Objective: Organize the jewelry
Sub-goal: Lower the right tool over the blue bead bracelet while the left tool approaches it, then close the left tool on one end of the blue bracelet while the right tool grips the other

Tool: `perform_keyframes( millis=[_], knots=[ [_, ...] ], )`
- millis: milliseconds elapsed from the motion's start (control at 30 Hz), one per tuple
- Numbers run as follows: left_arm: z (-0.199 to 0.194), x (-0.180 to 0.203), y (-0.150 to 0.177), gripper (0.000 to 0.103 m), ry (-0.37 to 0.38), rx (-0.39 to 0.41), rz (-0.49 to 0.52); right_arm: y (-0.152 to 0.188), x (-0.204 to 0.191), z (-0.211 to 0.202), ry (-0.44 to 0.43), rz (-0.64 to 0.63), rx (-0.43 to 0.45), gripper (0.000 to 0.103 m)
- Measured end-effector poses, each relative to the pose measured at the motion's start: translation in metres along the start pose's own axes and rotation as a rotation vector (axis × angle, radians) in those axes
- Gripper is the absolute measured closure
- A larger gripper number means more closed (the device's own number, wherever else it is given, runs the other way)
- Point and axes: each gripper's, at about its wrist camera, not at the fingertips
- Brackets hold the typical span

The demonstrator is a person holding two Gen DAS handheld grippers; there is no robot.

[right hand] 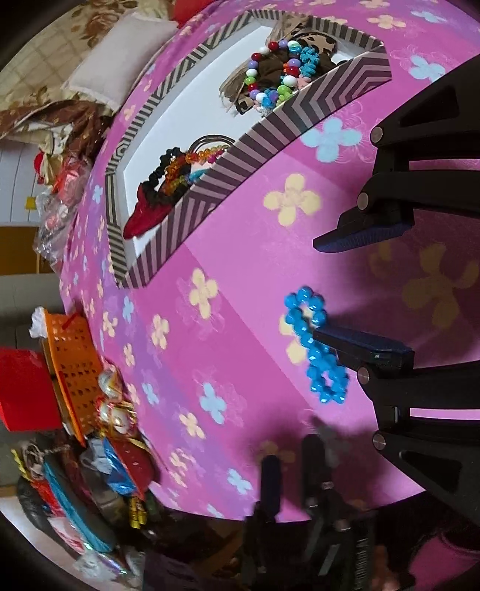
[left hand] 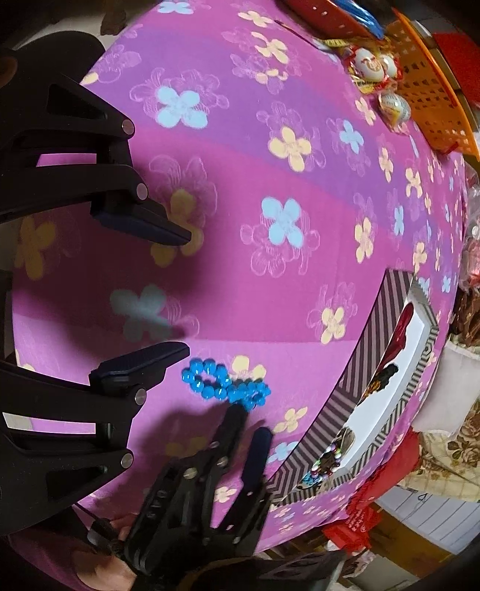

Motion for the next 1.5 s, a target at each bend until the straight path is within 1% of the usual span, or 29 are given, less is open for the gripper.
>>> perform_keyframes(
  millis=[167, 300, 567, 700, 867, 1067, 1133, 1233, 1367, 1500],
  knots=[
    [-0.006, -0.009, 0.000, 0.049, -0.003, 0.015, -0.027, 0.002, -0.017, 0.007, 0.007, -0.061, -0.024, 0.063],
    [-0.010, -0.017, 0.000, 0.049, 0.005, 0.019, -0.048, -0.004, -0.026, 0.009, 0.006, -0.078, -0.010, 0.063],
    [-0.014, -0.024, -0.001, 0.049, 0.010, 0.028, -0.064, -0.034, -0.028, 0.011, -0.019, -0.013, 0.017, 0.063],
    [-0.013, -0.029, -0.001, 0.049, 0.010, 0.022, -0.076, -0.046, -0.018, 0.018, -0.058, 0.049, 0.015, 0.063],
    [-0.009, -0.032, -0.005, 0.049, 0.003, 0.014, -0.072, -0.036, -0.009, 0.020, -0.102, 0.079, 0.022, 0.063],
    [-0.005, -0.038, -0.022, 0.049, 0.026, 0.025, -0.119, -0.027, -0.010, 0.018, -0.090, 0.034, 0.038, 0.063],
    [-0.003, -0.036, -0.029, 0.049, 0.013, 0.031, -0.121, -0.027, -0.011, 0.018, -0.089, 0.024, 0.042, 0.063],
    [0.000, -0.031, -0.039, 0.049, -0.016, 0.037, -0.099, -0.025, -0.009, 0.017, -0.097, 0.007, 0.053, 0.064],
    [0.005, -0.021, -0.050, 0.049, -0.059, 0.039, -0.009, -0.022, -0.008, 0.017, -0.108, -0.033, 0.063, 0.064],
    [0.009, -0.017, -0.060, 0.049, -0.069, 0.031, 0.052, -0.022, -0.010, 0.018, -0.105, -0.061, 0.068, 0.064]
  ],
)
Point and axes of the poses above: each gripper's, at about its wrist camera, not at the fingertips, and z roughly the way its jaws point, x to its right, y to its underside, and after that the axes turned 11 degrees about -x, right-handed
